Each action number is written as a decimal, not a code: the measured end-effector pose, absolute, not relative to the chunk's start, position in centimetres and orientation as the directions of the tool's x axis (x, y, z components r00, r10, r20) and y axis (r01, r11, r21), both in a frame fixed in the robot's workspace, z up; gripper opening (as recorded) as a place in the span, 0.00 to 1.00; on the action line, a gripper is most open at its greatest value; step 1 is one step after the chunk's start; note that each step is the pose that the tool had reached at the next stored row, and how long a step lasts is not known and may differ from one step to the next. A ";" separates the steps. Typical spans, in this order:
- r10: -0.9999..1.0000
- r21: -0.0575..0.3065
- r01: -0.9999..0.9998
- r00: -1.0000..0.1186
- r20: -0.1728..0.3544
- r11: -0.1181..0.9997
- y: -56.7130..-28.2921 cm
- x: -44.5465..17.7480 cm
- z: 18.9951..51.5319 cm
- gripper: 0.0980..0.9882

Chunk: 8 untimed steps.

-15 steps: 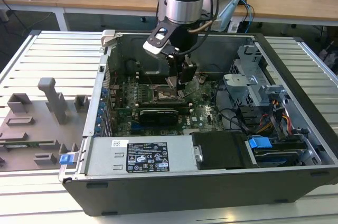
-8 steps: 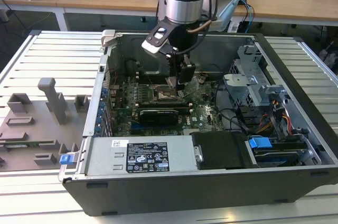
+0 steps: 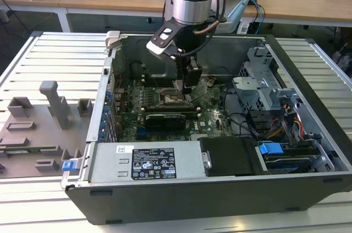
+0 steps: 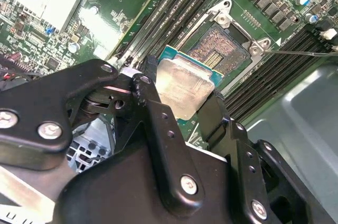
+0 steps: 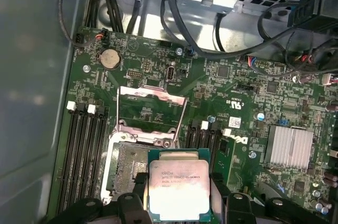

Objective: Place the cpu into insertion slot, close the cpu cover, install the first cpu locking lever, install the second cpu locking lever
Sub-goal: 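Place the cpu into insertion slot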

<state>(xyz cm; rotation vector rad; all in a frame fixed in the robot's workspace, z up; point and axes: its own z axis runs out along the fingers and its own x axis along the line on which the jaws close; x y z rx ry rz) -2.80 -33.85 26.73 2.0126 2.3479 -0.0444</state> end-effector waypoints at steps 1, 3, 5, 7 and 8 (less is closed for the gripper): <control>0.988 0.010 0.989 -0.145 -0.056 0.145 -33.9 -2.8 26.7 0.50; 0.990 0.010 0.992 -0.125 -0.058 0.126 -33.8 -2.8 26.7 0.50; 0.991 0.010 0.993 -0.117 -0.058 0.118 -33.9 -2.8 26.7 0.50; 0.993 0.009 0.995 -0.100 -0.060 0.101 -33.8 -2.8 26.7 0.50; 0.994 0.009 0.995 -0.095 -0.060 0.095 -33.9 -2.8 26.7 0.50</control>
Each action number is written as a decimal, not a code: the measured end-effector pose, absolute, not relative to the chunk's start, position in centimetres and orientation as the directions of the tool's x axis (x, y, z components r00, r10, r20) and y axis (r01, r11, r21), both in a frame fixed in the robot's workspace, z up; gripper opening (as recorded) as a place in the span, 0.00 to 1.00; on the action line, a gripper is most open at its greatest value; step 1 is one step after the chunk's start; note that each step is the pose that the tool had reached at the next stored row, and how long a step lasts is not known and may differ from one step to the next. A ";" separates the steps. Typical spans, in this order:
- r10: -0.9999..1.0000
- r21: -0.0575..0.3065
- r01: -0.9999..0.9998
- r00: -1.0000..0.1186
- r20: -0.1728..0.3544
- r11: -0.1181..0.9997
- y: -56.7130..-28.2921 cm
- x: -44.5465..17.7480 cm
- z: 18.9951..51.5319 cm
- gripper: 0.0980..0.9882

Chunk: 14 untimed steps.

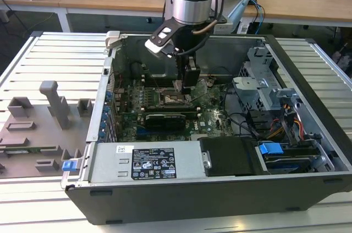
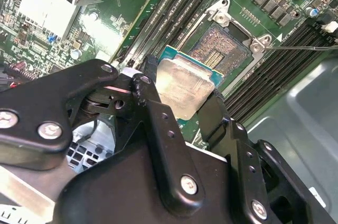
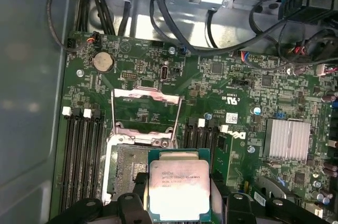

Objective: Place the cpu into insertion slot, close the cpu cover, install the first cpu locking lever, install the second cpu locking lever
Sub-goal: 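Place the cpu into insertion slot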

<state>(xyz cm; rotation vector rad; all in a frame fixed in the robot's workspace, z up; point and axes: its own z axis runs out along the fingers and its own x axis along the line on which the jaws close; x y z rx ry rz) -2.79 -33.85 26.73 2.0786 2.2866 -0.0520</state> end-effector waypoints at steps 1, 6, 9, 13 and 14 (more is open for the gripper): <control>0.994 0.009 0.996 -0.091 -0.061 0.092 -33.9 -2.8 26.7 0.50; 0.996 0.009 0.998 -0.061 -0.063 0.062 -33.9 -2.8 26.7 0.50; 0.997 0.009 0.999 -0.030 -0.066 0.031 -33.9 -2.8 26.7 0.50; 0.998 0.009 1.000 -0.005 -0.068 0.006 -33.9 -2.8 26.7 0.50; 0.998 0.009 1.000 0.000 -0.068 0.000 -33.9 -2.8 26.7 0.50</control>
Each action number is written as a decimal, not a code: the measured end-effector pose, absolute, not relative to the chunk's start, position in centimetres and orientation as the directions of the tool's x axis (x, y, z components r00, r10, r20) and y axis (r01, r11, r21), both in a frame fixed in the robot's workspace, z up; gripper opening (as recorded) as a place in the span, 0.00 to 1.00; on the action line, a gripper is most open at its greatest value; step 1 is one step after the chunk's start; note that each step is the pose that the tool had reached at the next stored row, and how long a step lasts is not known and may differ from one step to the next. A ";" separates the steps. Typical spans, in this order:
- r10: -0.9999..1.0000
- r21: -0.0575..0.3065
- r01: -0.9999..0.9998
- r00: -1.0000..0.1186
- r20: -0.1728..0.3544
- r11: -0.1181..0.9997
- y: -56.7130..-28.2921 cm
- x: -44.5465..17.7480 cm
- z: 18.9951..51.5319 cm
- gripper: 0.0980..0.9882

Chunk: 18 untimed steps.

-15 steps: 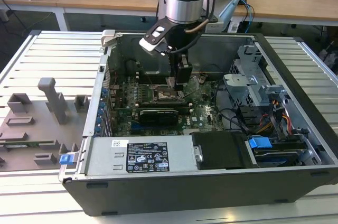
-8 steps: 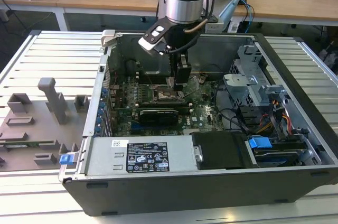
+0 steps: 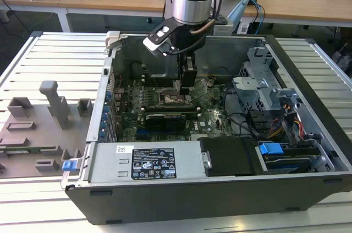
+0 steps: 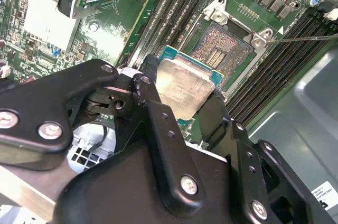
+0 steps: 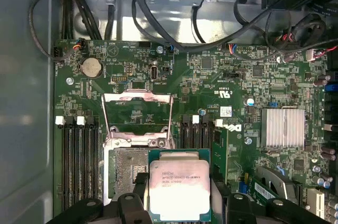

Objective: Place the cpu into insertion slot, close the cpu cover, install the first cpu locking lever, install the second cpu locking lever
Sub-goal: 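Place the cpu into insertion slot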

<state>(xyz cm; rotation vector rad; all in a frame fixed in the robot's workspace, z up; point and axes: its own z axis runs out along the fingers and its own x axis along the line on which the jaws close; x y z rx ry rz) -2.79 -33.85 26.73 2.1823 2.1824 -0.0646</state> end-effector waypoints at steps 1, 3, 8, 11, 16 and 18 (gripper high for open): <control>0.998 0.009 1.000 0.004 -0.068 -0.003 -33.9 -2.8 26.7 0.50; 0.997 0.009 1.000 0.014 -0.069 -0.014 -33.8 -2.8 26.7 0.50; 0.997 0.009 0.999 0.040 -0.071 -0.040 -33.9 -2.8 26.7 0.50; 0.998 0.008 0.999 0.040 -0.043 -0.040 -33.9 -2.8 26.7 0.50; 0.999 0.006 0.999 0.034 -0.002 -0.034 -33.8 -2.8 26.7 0.50; 0.999 0.006 0.999 0.034 -0.002 -0.034 -33.8 -2.8 26.7 0.50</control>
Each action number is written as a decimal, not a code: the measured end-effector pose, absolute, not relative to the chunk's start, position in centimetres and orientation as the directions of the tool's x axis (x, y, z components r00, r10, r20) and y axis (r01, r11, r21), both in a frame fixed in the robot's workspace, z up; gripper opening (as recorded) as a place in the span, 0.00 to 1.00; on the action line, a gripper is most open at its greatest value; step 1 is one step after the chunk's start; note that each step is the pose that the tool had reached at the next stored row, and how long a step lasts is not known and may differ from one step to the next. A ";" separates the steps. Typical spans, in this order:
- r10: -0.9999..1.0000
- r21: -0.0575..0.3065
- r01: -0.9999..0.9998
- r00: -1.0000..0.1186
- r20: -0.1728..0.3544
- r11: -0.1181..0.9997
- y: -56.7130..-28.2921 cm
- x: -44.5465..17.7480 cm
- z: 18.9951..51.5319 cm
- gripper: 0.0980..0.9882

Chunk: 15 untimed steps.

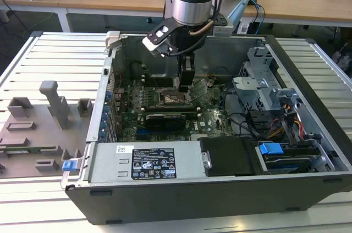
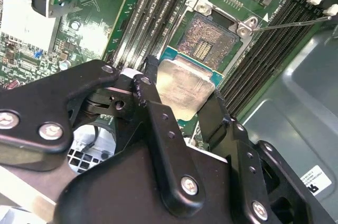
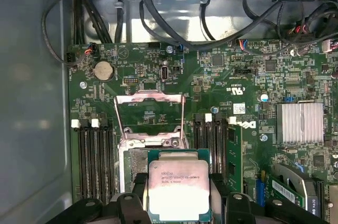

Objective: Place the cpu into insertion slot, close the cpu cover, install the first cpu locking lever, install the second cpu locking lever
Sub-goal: 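Place the cpu into insertion slot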

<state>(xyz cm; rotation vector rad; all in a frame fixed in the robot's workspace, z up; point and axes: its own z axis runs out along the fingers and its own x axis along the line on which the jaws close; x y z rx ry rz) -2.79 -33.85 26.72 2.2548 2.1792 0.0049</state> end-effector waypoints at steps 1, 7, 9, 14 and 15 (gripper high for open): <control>0.999 0.006 0.999 0.034 -0.002 -0.034 -33.9 -2.8 26.7 0.50; 0.999 0.006 0.999 0.034 -0.002 -0.034 -33.9 -3.1 26.3 0.50; 0.999 0.006 0.999 0.034 -0.002 -0.034 -33.8 -3.1 26.0 0.50; 0.999 0.006 0.999 0.034 -0.002 -0.034 -33.7 -3.2 25.2 0.50; 0.999 0.006 0.999 0.034 -0.002 -0.034 -33.7 -3.2 25.1 0.50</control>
